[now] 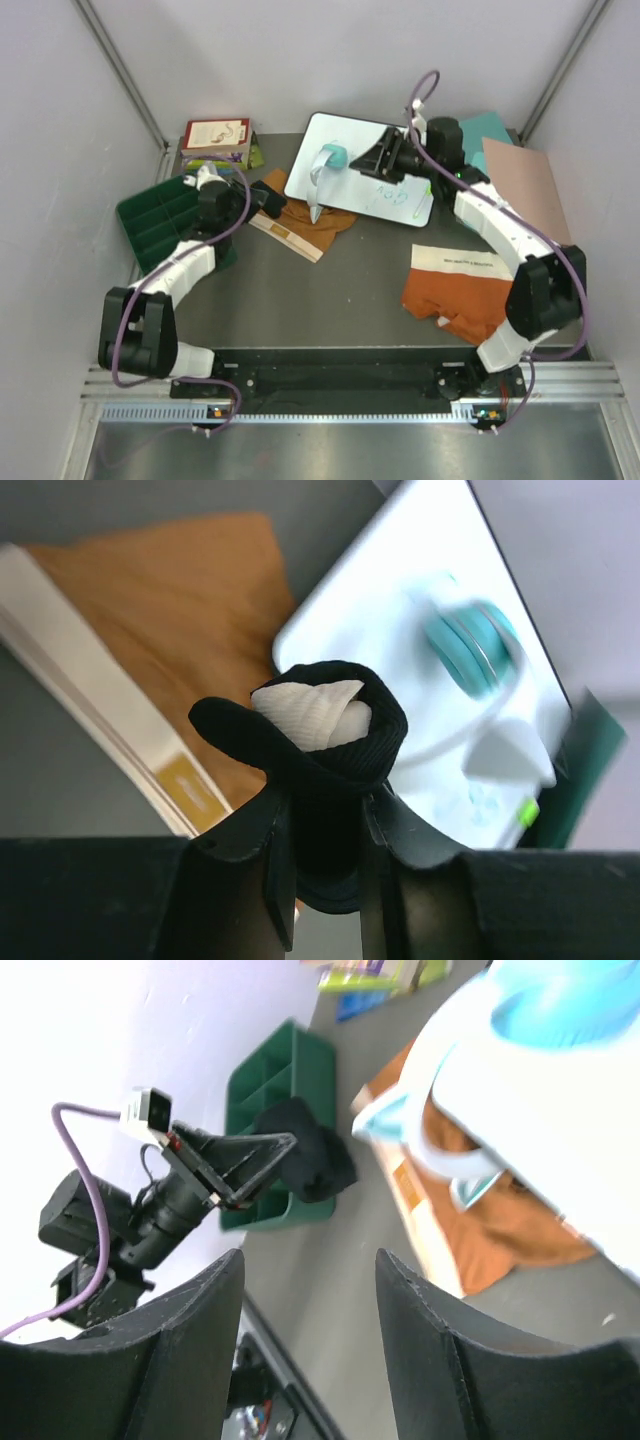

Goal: Roll the underwear
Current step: Place the underwear in the storage box.

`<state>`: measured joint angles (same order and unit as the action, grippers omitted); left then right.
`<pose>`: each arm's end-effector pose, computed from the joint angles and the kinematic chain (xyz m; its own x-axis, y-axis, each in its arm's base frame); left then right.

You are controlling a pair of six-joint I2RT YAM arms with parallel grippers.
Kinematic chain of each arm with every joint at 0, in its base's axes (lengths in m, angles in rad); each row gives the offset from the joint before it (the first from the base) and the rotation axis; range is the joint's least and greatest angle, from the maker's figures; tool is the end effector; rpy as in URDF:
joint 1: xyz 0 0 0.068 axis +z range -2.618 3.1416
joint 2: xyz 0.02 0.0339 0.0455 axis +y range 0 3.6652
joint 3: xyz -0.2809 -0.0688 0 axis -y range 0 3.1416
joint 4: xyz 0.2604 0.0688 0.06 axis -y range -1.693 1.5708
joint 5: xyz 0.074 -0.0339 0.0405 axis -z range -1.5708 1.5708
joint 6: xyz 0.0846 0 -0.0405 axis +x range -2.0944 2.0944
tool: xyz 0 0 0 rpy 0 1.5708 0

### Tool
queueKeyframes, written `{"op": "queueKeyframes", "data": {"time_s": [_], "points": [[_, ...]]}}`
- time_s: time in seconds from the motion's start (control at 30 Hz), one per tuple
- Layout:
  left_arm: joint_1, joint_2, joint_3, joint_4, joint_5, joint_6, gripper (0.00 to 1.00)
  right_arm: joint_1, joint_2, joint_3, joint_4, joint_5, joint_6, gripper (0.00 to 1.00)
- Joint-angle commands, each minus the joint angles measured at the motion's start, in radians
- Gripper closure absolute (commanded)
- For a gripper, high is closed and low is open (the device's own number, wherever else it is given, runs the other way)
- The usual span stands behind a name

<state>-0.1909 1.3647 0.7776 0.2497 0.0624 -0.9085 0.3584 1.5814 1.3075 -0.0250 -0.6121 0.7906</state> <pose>0.3545 -0.0739 0.2417 -0.3948 -0.7253 -0.5640 -0.1043 0.6452 -0.7568 0.3826 0.1952 0.3395 -0.7635 0.3352 -0.5520 -0.3677 0.4771 0.7983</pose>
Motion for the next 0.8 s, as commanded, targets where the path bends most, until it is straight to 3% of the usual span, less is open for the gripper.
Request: {"op": "queueKeyframes", "data": {"time_s": [0.0, 0.17, 0.3, 0.57, 0.77], "points": [[0.064, 0.040, 0.147, -0.143, -0.217, -0.035, 1.00, -0.035, 0.106, 0.277, -0.301, 0.060, -0.148, 0.46], [0.074, -0.030, 0.146, -0.246, -0.430, -0.032, 1.00, -0.064, 0.232, 0.476, -0.528, 0.014, -0.148, 0.46], [0.074, -0.110, 0.146, -0.470, -0.596, -0.073, 1.00, -0.078, 0.298, 0.584, -0.657, -0.046, -0.142, 0.46], [0.091, -0.199, -0.003, -0.550, -0.639, -0.220, 1.00, -0.088, 0.397, 0.783, -0.805, -0.144, -0.156, 0.46], [0.093, -0.213, -0.058, -0.673, -0.668, -0.363, 1.00, -0.088, 0.420, 0.806, -0.820, -0.178, -0.157, 0.46]]}}
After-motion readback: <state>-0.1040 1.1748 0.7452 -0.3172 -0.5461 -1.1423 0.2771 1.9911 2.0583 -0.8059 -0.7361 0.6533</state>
